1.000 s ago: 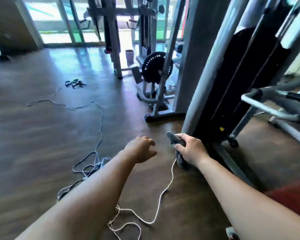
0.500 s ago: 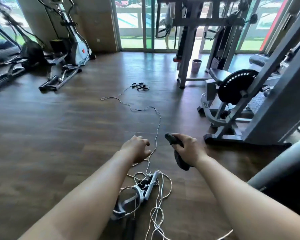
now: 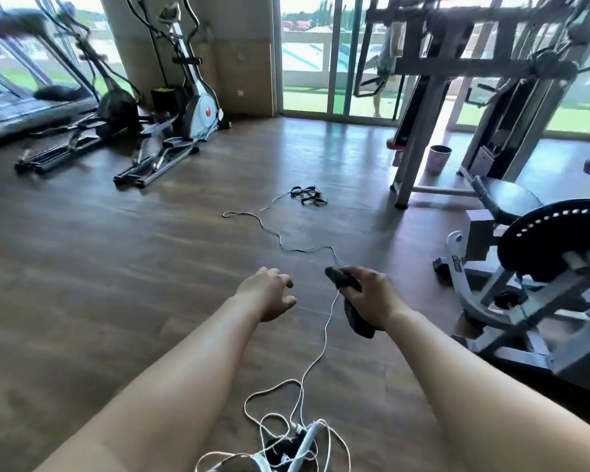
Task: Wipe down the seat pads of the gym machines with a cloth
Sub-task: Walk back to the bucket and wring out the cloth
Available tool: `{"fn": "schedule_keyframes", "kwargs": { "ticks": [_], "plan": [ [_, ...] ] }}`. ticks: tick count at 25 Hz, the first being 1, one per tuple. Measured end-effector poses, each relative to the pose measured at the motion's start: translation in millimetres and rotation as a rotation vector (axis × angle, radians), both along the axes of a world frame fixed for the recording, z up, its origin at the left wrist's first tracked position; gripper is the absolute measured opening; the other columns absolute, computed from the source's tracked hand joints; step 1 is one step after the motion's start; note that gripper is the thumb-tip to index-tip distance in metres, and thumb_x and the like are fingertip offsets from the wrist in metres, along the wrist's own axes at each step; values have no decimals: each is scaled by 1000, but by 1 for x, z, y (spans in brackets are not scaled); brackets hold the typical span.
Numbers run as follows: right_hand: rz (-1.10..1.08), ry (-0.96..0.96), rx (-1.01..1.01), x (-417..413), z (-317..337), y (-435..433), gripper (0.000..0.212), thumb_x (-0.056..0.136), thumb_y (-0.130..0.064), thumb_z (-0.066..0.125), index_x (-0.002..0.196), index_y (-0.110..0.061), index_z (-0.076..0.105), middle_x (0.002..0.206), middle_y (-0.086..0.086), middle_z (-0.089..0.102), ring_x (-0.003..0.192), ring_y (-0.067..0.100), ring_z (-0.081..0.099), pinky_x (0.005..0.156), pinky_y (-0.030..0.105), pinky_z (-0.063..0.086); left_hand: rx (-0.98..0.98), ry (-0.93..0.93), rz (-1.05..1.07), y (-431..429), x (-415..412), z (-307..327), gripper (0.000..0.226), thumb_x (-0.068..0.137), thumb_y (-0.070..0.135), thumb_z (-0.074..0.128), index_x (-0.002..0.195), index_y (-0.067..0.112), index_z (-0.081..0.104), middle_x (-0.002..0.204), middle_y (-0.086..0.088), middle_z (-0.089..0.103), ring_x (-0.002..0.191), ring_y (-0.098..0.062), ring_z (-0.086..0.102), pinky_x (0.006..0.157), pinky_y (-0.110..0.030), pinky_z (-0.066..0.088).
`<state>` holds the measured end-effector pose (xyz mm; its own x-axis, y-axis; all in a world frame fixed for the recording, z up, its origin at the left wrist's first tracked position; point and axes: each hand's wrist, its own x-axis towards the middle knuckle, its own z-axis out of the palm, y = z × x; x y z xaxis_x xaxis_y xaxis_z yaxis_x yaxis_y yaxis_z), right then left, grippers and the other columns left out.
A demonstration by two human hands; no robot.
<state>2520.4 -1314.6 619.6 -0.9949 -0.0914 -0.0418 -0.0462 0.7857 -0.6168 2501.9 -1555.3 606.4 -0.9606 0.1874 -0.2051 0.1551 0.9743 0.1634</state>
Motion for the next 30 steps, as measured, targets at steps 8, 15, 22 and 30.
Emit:
{"fn": "schedule_keyframes", "kwargs": {
  "ticks": [8, 15, 22, 30],
  "plan": [
    [86, 27, 47, -226, 36, 27, 36, 87, -36, 65, 122, -41, 65, 110, 0, 74, 103, 25, 67, 88, 35, 53, 28, 12, 90, 27, -204, 26, 50, 95, 53, 54, 141, 32, 57, 142, 2, 55, 138, -22, 42, 110, -42, 44],
    [144, 57, 29, -427, 22, -16, 36, 89, -31, 66, 124, -36, 66, 110, 3, 75, 104, 25, 67, 78, 25, 43, 17, 30, 113, -8, -402, 13, 50, 96, 53, 55, 142, 32, 57, 141, 1, 56, 138, -23, 42, 110, -39, 43],
    [78, 28, -88, -664, 19, -94, 35, 87, -27, 71, 121, -33, 69, 106, 2, 75, 94, 16, 63, 76, 21, 39, -36, 9, 78, -80, -645, 24, 51, 96, 54, 55, 142, 31, 56, 144, -3, 54, 139, -26, 43, 114, -39, 40],
    [92, 31, -36, -913, 11, -147, 38, 84, -40, 70, 121, -44, 65, 110, -1, 74, 106, 25, 66, 90, 31, 49, -45, 2, 93, -130, -894, 19, 53, 95, 54, 56, 143, 31, 53, 143, -3, 53, 139, -27, 42, 114, -44, 41]
  ]
}}
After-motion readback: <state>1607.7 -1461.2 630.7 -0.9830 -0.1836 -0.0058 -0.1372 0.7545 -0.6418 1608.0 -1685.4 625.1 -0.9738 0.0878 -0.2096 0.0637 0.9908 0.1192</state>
